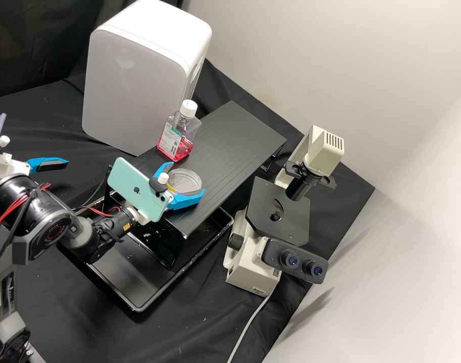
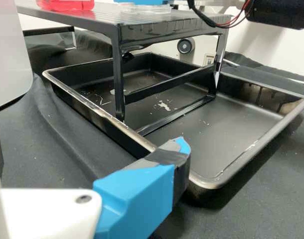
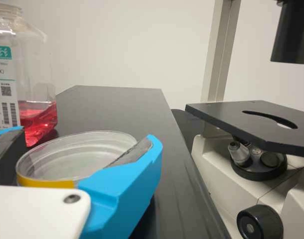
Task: Remove the lid from the petri dish
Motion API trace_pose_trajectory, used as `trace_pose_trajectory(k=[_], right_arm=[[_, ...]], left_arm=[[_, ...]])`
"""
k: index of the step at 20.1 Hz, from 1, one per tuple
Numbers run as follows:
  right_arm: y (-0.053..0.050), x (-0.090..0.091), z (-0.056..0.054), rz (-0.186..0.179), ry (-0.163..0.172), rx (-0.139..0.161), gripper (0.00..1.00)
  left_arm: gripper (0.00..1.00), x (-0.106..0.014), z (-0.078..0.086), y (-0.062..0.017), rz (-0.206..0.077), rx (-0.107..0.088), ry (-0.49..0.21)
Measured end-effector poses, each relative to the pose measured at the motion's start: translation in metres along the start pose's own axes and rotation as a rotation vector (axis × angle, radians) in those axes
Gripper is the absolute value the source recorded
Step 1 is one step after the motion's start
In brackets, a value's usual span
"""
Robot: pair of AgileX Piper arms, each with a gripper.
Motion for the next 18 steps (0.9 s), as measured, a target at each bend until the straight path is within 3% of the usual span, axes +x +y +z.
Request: trace_pose_trajectory(k=[5, 11, 18], right_arm=[[0.005, -0.001, 0.001, 0.016, -0.002, 0.000, 0.00], [0.015, -0.013, -0.007, 0.045, 0.021, 0.000, 0.00], [0.016, -0.026, -0.008, 0.041, 0.017, 0.002, 0.00]], left_arm=[[1.00, 0.000, 0.000, 0.0000, 0.000, 0.000, 0.000], [1.00, 0.000, 0.000, 0.0000, 0.000, 0.000, 0.000], [1.00, 0.000, 0.000, 0.0000, 0.000, 0.000, 0.000]])
